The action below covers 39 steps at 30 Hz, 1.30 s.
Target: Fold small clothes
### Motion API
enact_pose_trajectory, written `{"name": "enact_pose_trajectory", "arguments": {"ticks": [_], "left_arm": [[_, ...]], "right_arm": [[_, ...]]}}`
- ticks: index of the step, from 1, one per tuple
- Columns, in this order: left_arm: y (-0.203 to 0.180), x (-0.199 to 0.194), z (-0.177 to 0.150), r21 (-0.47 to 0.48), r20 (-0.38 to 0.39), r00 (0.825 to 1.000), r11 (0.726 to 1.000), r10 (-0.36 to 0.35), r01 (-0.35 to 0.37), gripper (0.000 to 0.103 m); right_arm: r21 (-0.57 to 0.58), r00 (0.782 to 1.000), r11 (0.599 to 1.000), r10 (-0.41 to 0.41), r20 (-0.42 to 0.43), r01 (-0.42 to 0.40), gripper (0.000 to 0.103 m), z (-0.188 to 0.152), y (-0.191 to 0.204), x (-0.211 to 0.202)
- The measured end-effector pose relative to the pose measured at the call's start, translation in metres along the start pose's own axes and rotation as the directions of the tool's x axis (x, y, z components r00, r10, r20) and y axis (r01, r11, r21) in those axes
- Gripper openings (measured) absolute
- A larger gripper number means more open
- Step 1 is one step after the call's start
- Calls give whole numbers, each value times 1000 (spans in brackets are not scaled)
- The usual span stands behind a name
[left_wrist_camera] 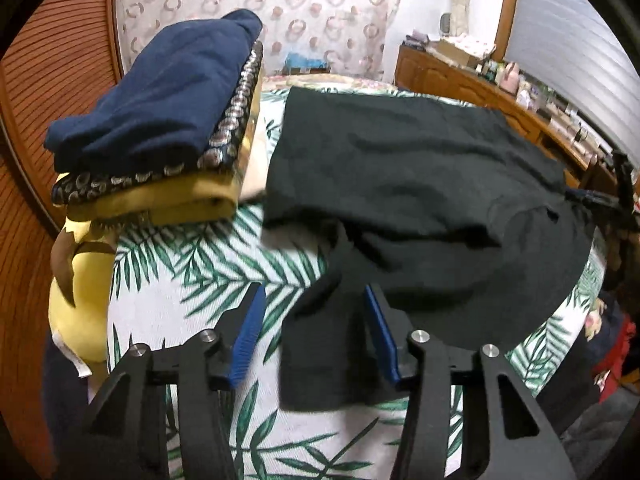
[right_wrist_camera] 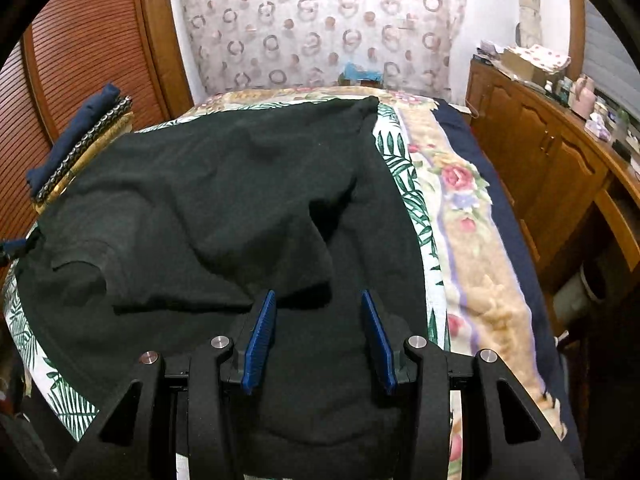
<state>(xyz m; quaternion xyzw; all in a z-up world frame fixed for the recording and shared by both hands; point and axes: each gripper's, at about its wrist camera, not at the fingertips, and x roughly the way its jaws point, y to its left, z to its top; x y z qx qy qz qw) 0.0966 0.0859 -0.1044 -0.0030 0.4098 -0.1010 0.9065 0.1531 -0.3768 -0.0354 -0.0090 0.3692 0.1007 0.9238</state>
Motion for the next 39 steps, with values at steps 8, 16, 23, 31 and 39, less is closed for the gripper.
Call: {"name": "enact_pose_trajectory", "arguments": {"ticks": [8,16,23,31,39], "left_arm": [[6,-6,-6,-35,-12,1000,999,3,-3,4],[5,-42,-23,-52,13,1000,999,0,1,3],[1,-43,-22,-37,16,1000,999,20,-19,3],[-2,-50,-13,-44,58,998,999,0,3,17],[-9,-28,8,-80,65,998,996,-24,30,47]], "right_arm": [[-49,999,998,-41,36,43,50,-4,7,2],[-55,998,997,-45,46,47,51,-17,12,3],[-56,998,997,-46,47,49,52,-21,12,1],[-57,998,997,-45,48,48,52,-21,12,1],[-60,998,997,-45,48,47,52,-21,11,0]]}}
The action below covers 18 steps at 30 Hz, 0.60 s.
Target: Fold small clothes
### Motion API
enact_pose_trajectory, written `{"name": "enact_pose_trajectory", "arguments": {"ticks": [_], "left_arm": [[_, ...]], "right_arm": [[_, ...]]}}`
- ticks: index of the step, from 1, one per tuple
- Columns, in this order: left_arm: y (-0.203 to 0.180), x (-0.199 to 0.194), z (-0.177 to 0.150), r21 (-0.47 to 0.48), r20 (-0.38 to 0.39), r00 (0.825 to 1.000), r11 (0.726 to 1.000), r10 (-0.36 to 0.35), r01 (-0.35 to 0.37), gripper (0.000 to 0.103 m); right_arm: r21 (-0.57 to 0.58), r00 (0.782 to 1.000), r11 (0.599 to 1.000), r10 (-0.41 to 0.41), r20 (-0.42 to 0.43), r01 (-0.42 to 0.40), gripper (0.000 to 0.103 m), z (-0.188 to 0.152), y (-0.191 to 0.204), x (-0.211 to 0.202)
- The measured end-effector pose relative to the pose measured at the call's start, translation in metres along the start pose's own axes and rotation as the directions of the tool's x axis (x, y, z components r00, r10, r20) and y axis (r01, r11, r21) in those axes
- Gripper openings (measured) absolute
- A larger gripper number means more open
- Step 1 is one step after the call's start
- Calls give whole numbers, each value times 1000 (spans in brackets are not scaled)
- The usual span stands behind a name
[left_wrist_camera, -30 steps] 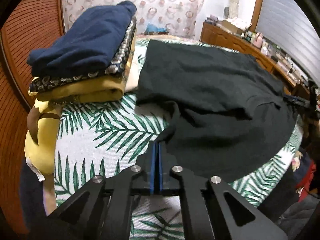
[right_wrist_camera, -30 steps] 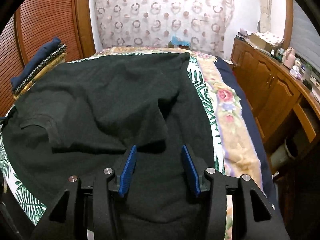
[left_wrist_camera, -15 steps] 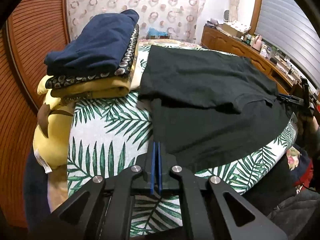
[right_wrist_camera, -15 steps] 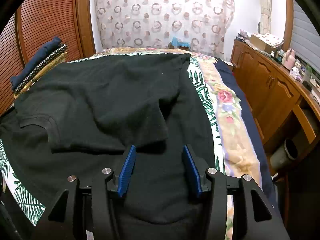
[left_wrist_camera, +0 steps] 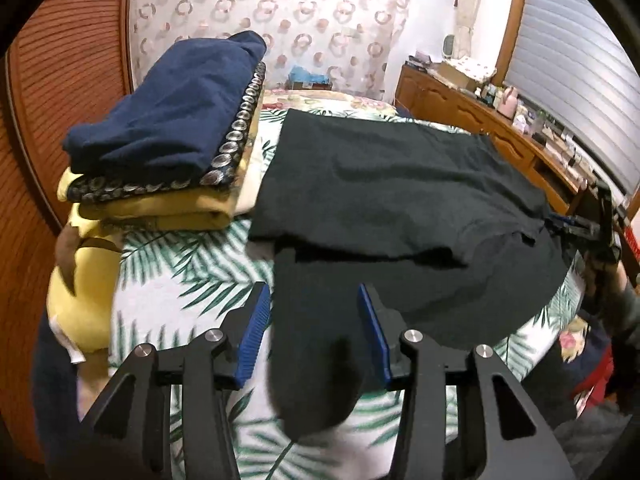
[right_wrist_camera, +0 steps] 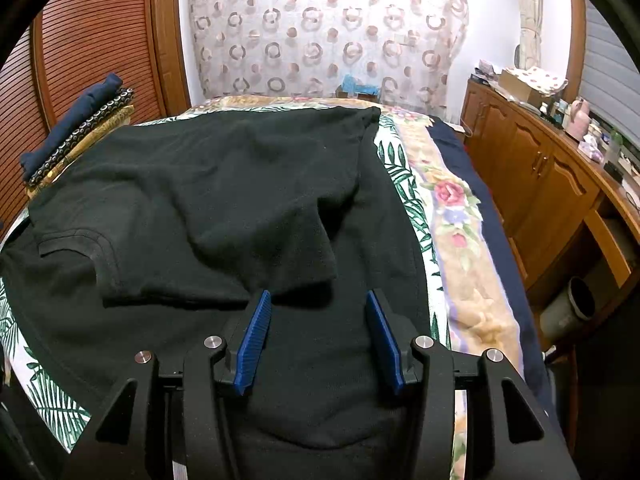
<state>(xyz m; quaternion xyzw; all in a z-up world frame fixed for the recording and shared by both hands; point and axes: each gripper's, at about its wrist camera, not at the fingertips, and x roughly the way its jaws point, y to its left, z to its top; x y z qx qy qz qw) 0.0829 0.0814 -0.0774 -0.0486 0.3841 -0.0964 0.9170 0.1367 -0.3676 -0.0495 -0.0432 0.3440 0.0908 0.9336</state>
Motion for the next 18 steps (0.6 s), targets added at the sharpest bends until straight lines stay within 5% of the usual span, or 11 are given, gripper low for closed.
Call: {"name": "enact_pose_trajectory", "arguments": {"ticks": [18], "left_arm": [[0,58,28,-92,-86,996,996,-21,13,46]], "right_arm": [[2,1000,1000,3,1,-3,52,1,-1,0]]}}
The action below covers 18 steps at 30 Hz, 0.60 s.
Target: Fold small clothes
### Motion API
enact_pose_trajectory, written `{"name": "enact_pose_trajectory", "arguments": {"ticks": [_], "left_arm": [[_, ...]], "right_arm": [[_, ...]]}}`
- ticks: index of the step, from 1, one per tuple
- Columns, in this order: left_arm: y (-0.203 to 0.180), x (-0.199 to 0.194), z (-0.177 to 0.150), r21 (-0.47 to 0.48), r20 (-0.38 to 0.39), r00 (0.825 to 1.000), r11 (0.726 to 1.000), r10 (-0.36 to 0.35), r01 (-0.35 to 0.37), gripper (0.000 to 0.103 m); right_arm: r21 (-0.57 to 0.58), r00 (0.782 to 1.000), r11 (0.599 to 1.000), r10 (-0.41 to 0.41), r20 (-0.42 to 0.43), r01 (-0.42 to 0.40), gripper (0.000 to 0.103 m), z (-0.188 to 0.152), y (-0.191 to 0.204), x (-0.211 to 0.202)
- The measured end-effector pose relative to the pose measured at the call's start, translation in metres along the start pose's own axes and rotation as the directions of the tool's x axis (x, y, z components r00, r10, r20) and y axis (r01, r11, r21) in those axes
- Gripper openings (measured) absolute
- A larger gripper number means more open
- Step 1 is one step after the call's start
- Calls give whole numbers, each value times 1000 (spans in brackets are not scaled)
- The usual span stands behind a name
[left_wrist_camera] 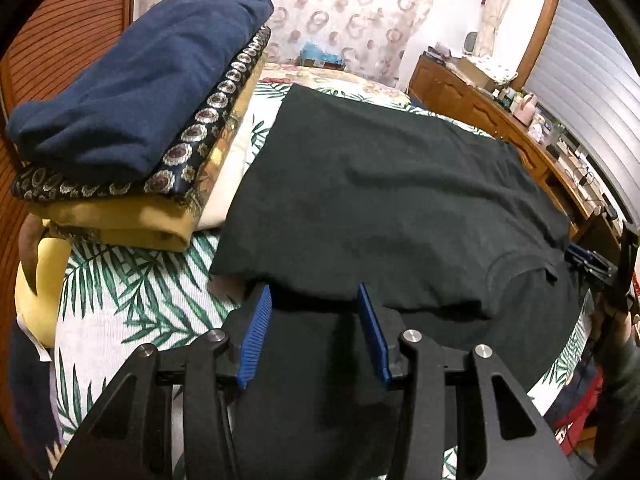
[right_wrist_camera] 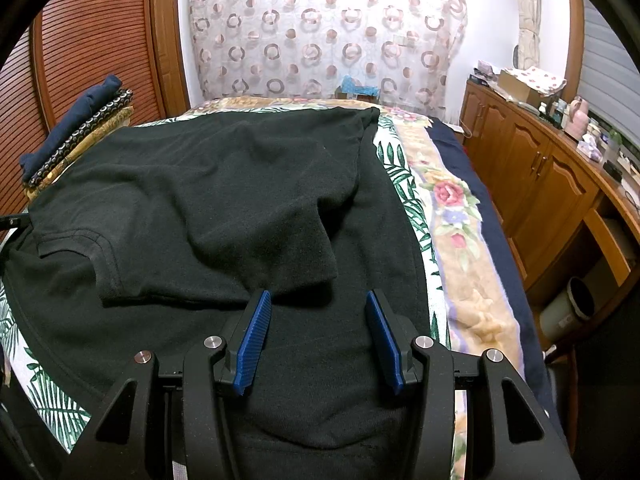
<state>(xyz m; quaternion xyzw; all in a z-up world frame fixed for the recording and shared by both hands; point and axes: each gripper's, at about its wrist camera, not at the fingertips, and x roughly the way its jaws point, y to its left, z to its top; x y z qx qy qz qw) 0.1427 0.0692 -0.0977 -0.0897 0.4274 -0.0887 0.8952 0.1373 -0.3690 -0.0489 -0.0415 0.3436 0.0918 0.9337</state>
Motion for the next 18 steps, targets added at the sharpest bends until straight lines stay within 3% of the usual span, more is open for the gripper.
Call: {"name": "enact_pose_trajectory", "arguments": {"ticks": [5,15,18], "left_arm": [[4,7,8,-29,7,1000,1000,6,-6,46],[-6,12,8,32,28,997,997,73,-74,46],[-6,12,8,33,31,997,996,76,-77,46]], "right_arm": [[2,1000,1000,1,0,-1,52,1,0,0],[3,1000,1000,2,0,-2,52,1,0,1],[1,1000,1000,8,-6,-8,56,3,1,2]]}}
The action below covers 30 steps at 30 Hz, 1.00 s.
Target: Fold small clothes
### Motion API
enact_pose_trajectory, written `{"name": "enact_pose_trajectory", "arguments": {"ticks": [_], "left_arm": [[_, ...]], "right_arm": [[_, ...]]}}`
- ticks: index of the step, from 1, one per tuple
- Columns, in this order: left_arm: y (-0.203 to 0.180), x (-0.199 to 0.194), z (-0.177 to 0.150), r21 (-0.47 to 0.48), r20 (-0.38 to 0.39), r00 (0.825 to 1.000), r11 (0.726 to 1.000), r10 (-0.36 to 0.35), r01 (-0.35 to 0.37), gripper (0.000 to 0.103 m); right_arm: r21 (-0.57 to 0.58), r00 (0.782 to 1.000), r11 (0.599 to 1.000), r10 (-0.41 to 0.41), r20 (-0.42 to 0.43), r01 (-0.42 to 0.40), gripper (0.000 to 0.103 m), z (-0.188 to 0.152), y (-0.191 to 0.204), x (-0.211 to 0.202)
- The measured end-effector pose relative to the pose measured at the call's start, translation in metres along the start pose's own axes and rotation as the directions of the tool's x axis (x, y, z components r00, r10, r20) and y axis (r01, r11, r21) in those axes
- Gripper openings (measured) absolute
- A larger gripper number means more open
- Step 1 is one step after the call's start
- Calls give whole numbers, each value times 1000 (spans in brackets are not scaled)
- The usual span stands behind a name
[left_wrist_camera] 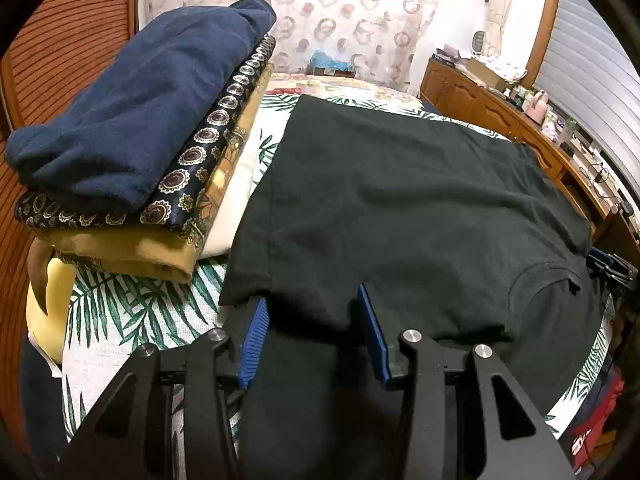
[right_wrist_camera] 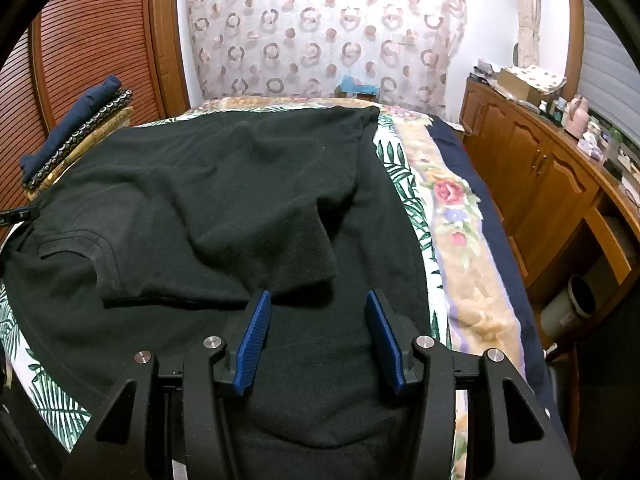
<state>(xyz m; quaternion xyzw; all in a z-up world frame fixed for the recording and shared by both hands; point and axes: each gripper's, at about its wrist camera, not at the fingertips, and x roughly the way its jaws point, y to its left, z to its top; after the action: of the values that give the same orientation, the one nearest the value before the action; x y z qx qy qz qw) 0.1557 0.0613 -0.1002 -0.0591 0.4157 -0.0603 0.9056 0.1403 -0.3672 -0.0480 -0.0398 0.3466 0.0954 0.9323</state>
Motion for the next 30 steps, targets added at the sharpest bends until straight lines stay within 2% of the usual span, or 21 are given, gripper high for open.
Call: {"name": "enact_pose_trajectory", "arguments": {"ticks": [4,8,10,11,12,15,20,22,24,25,26,30], "left_arm": [[-2,0,-1,13,5,1000,1000,13,-13,46],[-2,0,1,11,0,1000,1000,15,-15,46],[-2,0,2,6,-6,1000,1000,13,-13,46],[-1,0,3,3,-7,1000,1000,11,-11,41],[-2,-1,2,2,-7,1000,1000,25,-25,28],[-2,-1,4,13,-11,1000,1000,19,-19,19],[-3,-6,4,25,12,1000,999,22,-22,13],[-4,-9,6,26,28,999,1000,15,-16,13],[-5,-9,9,28,33,999,1000,12,-13,13],[-6,-9,10,32,34,999,999,9,-10,13],[-8,-10,10,38,37,999,999,7,-9,6],[-19,-19,12,85,79,997,996,5,-12,5]], "right_arm": [[-11,1000,1000,4,-22,-4,60,3,3,1],[49,996,995,88,-8,-88,60,11,-2,-5],[75,995,992,100,-6,-100,60,18,-4,-5],[86,994,990,110,-12,-108,60,21,-5,-3],[93,992,989,121,-22,-118,60,24,-5,1],[87,995,992,91,-51,-86,60,31,-3,13],[74,995,995,67,-74,-61,42,37,4,26],[62,995,996,63,-72,-59,22,38,8,27],[43,996,997,65,-69,-62,9,38,12,25],[32,995,997,72,-70,-70,8,39,14,25],[22,995,997,74,-64,-73,7,38,15,23],[18,996,996,83,-15,-83,6,40,14,12]]}}
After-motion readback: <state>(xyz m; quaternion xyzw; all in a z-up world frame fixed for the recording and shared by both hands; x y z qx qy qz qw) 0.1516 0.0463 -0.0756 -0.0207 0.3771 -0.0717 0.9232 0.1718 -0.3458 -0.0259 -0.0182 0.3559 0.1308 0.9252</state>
